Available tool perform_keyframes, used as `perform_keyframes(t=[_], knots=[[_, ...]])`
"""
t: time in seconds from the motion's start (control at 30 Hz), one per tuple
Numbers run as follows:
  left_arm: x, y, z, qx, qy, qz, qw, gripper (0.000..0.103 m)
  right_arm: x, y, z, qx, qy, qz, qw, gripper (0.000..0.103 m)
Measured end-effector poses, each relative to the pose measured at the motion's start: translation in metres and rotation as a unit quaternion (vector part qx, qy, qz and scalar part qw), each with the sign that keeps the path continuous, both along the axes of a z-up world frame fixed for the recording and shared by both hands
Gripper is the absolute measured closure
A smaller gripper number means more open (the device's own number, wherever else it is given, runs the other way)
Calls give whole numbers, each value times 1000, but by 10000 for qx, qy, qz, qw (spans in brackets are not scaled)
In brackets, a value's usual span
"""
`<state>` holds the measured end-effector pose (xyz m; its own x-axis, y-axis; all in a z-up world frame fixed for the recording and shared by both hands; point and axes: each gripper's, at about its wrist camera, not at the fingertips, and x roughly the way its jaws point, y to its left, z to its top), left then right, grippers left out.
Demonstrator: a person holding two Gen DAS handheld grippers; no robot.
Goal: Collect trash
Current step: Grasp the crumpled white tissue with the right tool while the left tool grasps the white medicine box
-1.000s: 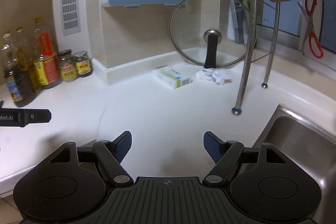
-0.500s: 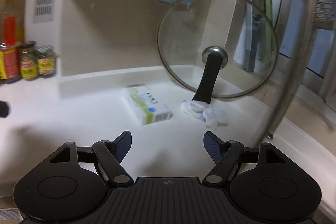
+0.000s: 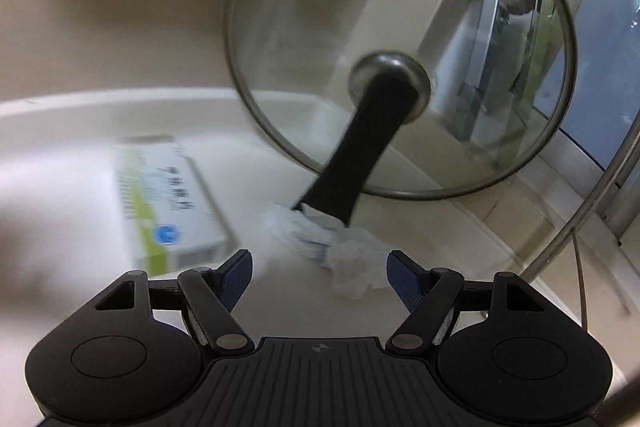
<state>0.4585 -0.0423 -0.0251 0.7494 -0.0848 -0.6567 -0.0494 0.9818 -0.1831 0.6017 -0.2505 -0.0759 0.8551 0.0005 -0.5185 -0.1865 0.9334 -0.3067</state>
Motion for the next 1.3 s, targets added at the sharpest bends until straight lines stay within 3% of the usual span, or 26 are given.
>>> perform_keyframes(t=[0.4,0.53,0.57,0.73,0.9,1.13,1.3], knots=[[29,-9,-19,-187,177,-198,9995,1,60,-7,-26,-389,308,-277,9984,48],[33,-8,-20,-208,204,-215,9993,1,67,-9,-30,-362,408,-342,9979,84],[33,-8,-20,-210,209,-205,9993,1,66,-9,-27,-319,385,-291,9983,88],[37,-4,-22,-217,258,-147,9993,1,64,6,-17,-85,316,212,9992,91],[36,0,-21,-185,246,-126,9994,1,63,22,-13,120,552,812,9951,91],[31,5,-18,-45,141,-114,9998,1,26,28,4,976,1126,1653,9749,92],[31,5,-20,-42,168,-110,9998,1,0,22,7,2016,1883,2216,9353,92]])
